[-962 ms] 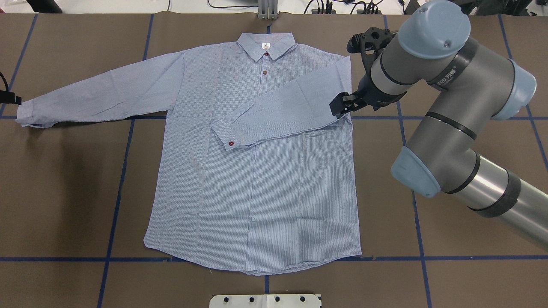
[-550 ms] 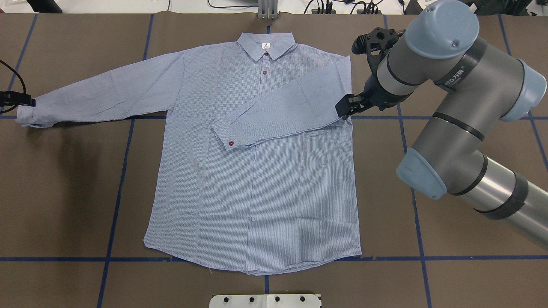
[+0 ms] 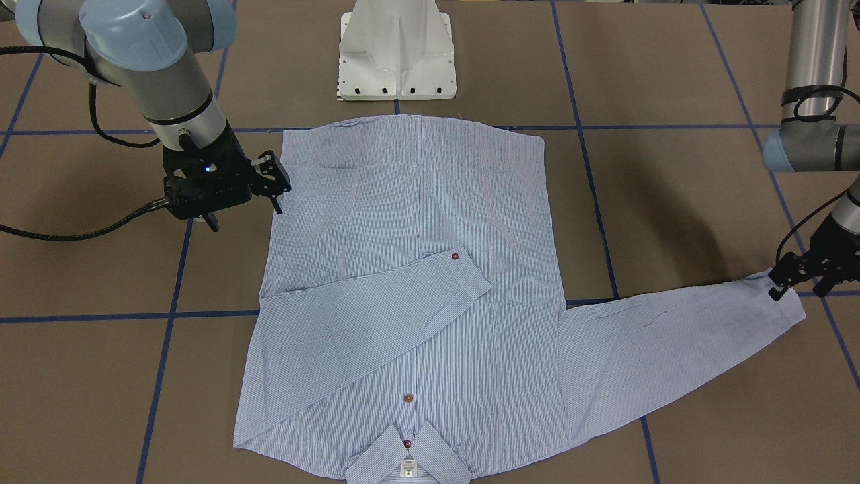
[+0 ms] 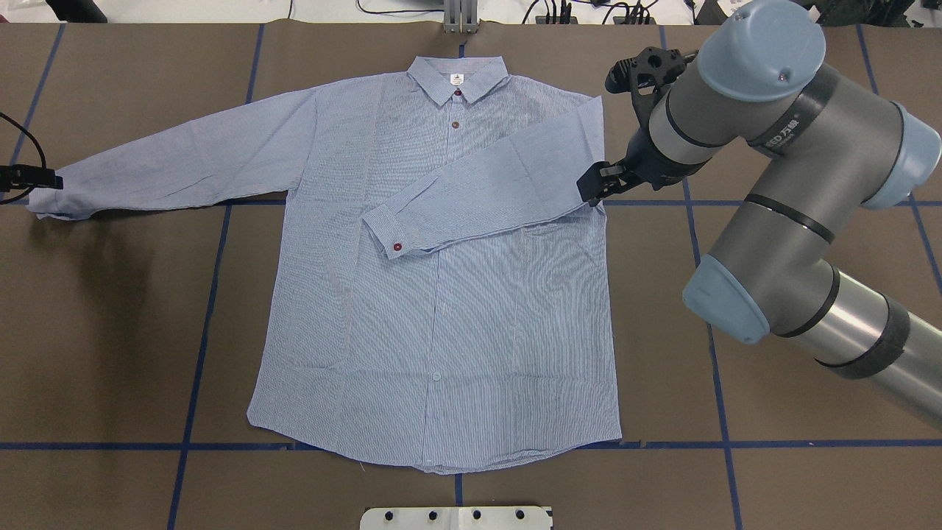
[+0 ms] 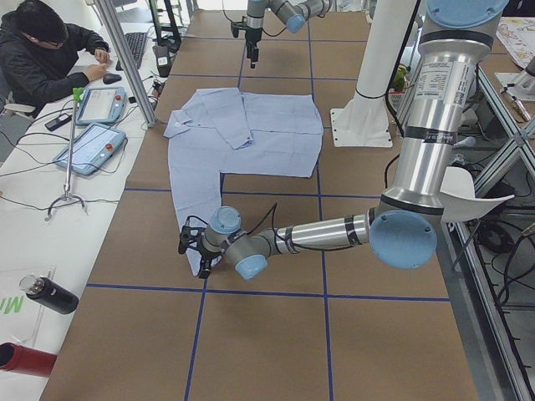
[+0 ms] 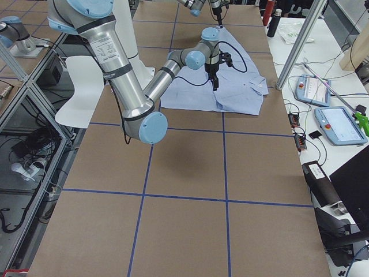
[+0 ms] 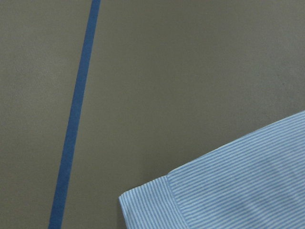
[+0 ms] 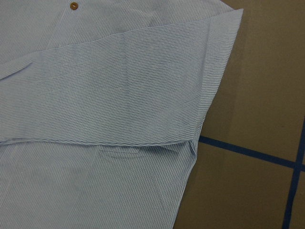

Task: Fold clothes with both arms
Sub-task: 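Move the left gripper down to the other sleeve's cuff while the right gripper holds still, then grasp the cuff with the left gripper and lift it toward the collar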

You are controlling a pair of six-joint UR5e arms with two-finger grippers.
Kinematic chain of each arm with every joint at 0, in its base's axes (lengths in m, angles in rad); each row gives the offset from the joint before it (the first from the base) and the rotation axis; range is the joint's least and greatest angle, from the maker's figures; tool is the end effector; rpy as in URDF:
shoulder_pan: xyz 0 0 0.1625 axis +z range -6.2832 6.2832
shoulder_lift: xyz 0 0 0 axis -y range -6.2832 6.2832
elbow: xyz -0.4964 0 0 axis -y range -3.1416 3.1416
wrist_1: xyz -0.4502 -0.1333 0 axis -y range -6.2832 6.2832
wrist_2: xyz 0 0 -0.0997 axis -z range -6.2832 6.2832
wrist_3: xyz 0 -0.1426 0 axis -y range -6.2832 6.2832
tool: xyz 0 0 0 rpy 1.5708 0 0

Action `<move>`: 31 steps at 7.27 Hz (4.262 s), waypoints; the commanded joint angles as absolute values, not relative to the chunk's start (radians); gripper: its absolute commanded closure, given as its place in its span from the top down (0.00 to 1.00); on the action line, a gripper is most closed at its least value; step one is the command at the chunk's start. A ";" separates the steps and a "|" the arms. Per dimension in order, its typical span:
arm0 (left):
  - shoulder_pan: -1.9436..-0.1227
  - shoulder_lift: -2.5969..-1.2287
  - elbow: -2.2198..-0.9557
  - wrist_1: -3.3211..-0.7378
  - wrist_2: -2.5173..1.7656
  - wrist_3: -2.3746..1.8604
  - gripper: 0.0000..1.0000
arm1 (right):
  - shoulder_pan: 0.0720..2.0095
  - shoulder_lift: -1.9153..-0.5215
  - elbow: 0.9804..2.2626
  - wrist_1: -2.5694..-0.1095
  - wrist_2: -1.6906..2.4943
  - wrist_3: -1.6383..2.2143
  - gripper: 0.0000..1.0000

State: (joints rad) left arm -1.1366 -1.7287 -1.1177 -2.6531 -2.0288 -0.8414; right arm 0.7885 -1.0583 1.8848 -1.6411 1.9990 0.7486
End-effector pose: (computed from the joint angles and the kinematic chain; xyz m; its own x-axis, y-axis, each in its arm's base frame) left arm 0.2180 -0.6372 0.8034 0.6759 -0.0367 -0.7361 0.3106 0.9199 0.2393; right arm -0.4479 -0.5558 0.2899 0.6746 -0.2667 0.6883 0.0732 0.9520 0.2971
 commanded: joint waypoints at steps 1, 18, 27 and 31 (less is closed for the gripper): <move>-1.100 -1.729 -1.118 -2.657 -2.028 -0.854 0.97 | 0.790 -1.060 1.884 -1.640 2.000 0.749 1.00; -1.104 -1.677 -1.393 -2.506 -2.103 -0.865 0.00 | 0.796 -1.086 1.888 -1.640 2.000 0.747 1.00; -1.059 -2.211 -1.787 -1.692 -2.243 -1.297 0.00 | 0.827 -1.324 2.016 -1.641 2.031 0.747 1.00; -0.881 -2.273 -1.626 -1.908 -2.165 -1.581 0.00 | 0.825 -1.324 2.013 -1.641 2.031 0.749 1.00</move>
